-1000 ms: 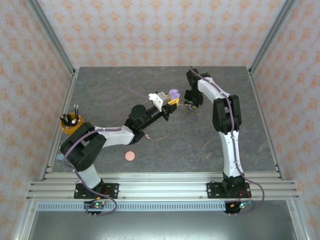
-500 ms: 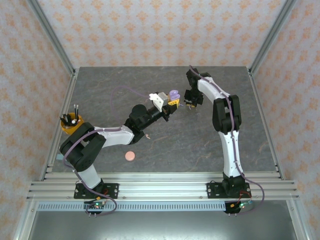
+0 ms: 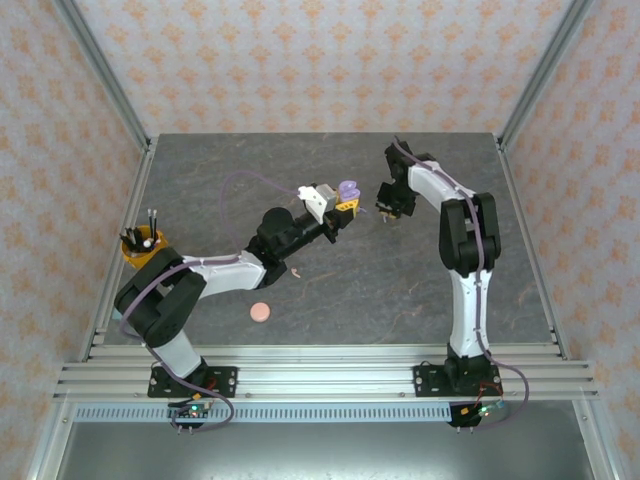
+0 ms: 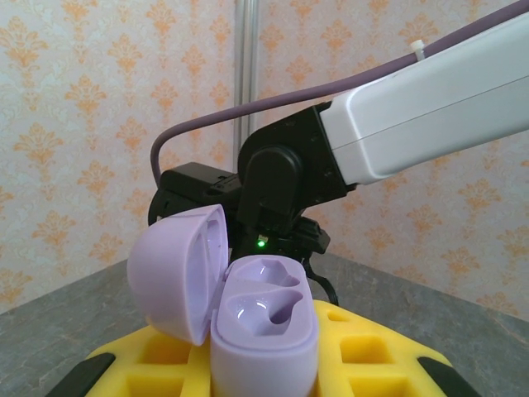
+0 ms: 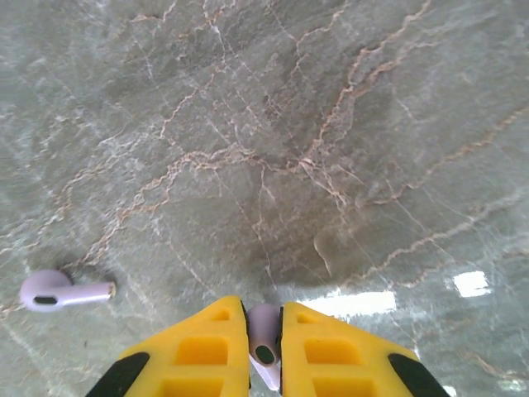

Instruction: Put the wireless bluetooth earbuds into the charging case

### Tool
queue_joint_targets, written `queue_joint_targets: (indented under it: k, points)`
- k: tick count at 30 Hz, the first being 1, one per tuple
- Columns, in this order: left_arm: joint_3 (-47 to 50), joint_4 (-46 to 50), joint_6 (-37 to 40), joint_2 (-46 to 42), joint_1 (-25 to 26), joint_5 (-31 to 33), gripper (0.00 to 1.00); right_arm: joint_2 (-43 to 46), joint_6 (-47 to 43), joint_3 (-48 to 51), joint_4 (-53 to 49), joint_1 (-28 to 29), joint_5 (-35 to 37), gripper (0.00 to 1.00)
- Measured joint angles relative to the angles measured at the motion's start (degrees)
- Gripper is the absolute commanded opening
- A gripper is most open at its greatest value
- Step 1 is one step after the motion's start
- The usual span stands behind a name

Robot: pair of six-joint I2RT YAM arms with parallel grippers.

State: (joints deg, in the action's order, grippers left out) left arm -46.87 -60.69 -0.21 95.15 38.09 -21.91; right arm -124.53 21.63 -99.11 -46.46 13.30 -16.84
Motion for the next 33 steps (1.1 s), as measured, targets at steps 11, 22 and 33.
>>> queue_joint_targets:
  k: [11, 22, 33]
  points:
    - [0.00, 2.43, 0.02, -1.05, 0.00, -0.17, 0.00, 9.42, 2.40, 8.33, 7.41, -0.35, -2.69, 0.13]
    - [0.07, 4.37, 0.00, -2.80, 0.00, -0.17, 0.00, 14.34, 3.06, 22.75, 12.17, -0.35, -4.59, 0.12]
    - [0.13, 4.85, -0.02, -3.67, 0.00, -0.22, 0.00, 16.50, 1.84, 27.02, 11.82, 0.59, -3.72, 0.12]
